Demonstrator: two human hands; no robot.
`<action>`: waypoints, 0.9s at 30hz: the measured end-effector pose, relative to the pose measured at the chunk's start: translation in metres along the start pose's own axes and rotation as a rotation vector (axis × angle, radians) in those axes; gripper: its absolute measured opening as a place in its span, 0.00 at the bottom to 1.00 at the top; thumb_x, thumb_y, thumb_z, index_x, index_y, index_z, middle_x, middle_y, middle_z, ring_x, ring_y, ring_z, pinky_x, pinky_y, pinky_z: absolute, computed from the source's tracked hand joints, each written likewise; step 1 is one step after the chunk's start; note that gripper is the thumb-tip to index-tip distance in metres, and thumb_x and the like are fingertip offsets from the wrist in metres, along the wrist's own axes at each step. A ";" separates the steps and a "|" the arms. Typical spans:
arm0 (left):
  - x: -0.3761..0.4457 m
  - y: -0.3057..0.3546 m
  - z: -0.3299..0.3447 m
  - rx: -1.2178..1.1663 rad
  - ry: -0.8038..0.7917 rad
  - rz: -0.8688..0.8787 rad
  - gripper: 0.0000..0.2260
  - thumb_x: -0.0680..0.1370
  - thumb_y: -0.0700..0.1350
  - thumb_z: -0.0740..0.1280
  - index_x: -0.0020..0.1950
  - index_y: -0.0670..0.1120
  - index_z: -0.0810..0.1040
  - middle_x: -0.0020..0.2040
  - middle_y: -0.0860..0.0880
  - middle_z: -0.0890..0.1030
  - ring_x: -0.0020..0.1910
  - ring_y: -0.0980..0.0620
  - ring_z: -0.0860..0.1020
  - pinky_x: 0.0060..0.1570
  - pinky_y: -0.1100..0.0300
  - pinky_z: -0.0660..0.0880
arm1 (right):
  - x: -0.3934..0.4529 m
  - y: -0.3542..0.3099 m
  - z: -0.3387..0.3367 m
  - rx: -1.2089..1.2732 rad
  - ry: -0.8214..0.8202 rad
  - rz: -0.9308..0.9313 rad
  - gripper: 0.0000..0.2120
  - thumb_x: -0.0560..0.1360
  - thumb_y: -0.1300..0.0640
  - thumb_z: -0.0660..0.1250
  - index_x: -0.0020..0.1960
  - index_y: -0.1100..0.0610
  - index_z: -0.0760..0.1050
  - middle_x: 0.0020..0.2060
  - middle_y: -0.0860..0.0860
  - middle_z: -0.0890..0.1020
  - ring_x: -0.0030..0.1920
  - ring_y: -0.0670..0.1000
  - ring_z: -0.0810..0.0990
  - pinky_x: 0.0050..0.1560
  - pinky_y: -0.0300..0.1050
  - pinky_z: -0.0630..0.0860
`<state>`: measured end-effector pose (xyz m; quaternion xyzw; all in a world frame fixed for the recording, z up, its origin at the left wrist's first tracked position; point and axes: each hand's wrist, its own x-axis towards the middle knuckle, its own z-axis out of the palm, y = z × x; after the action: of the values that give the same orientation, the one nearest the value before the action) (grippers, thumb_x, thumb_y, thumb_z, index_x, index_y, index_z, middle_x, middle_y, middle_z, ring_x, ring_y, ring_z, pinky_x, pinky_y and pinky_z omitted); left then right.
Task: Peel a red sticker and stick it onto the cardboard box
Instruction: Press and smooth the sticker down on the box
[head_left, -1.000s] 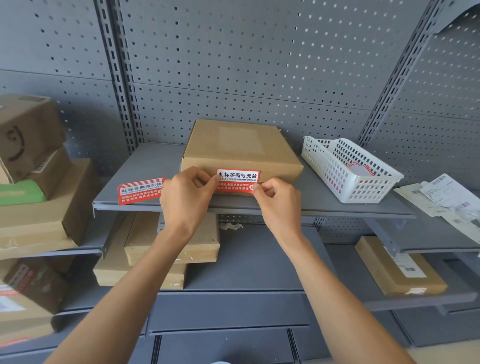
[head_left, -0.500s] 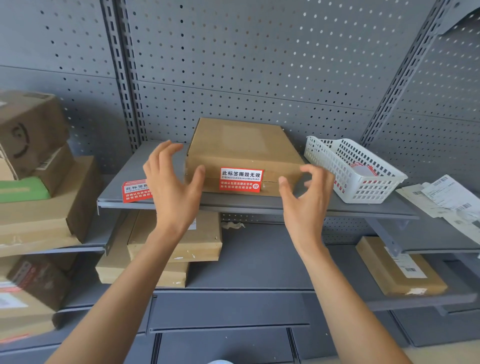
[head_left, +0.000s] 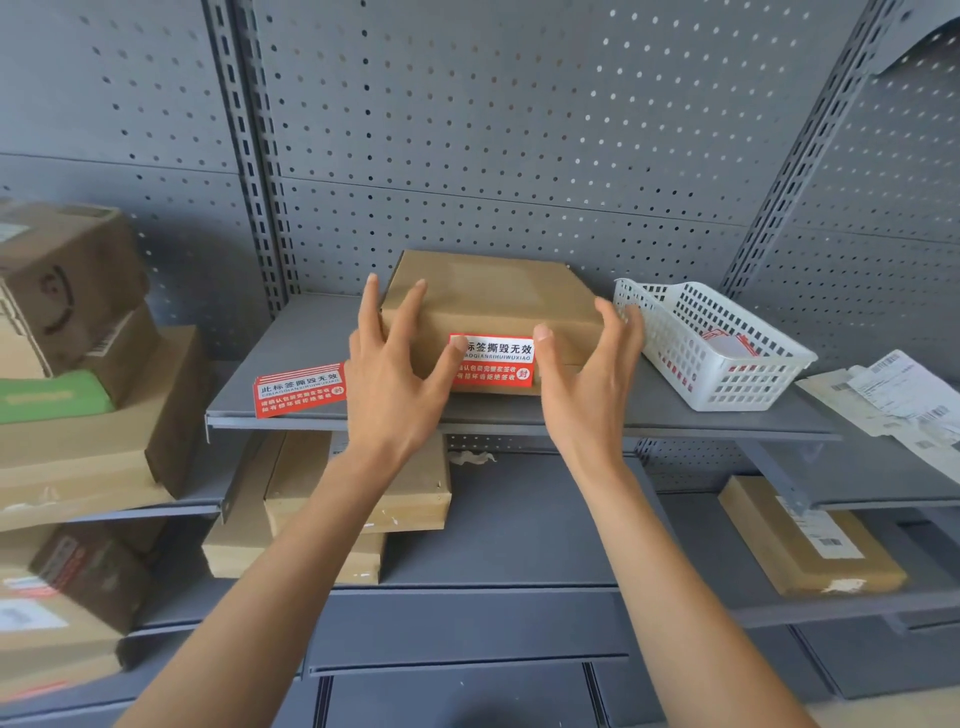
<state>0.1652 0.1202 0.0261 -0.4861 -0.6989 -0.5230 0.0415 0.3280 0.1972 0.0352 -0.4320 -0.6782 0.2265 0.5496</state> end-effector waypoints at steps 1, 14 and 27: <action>0.002 0.006 -0.003 0.038 0.011 0.009 0.28 0.81 0.64 0.61 0.80 0.60 0.62 0.85 0.50 0.51 0.77 0.44 0.64 0.70 0.44 0.67 | 0.001 -0.005 -0.003 -0.004 0.016 -0.025 0.32 0.78 0.38 0.65 0.76 0.51 0.62 0.82 0.53 0.51 0.81 0.48 0.52 0.78 0.48 0.56; 0.030 0.072 -0.028 0.229 0.107 -0.059 0.32 0.77 0.74 0.55 0.74 0.58 0.70 0.72 0.45 0.71 0.64 0.39 0.73 0.62 0.44 0.69 | 0.023 -0.065 -0.017 -0.413 0.192 -0.060 0.40 0.72 0.23 0.53 0.73 0.48 0.68 0.82 0.52 0.55 0.72 0.62 0.65 0.64 0.60 0.61; 0.016 0.079 -0.026 0.287 0.118 -0.069 0.28 0.79 0.71 0.57 0.73 0.56 0.71 0.73 0.44 0.70 0.63 0.39 0.72 0.61 0.45 0.68 | 0.015 -0.057 -0.012 -0.445 0.265 0.005 0.34 0.72 0.26 0.60 0.67 0.48 0.72 0.79 0.53 0.62 0.69 0.63 0.68 0.60 0.59 0.62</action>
<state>0.2024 0.1086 0.1014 -0.4192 -0.7793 -0.4463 0.1335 0.3198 0.1780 0.0912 -0.5699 -0.6322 0.0146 0.5247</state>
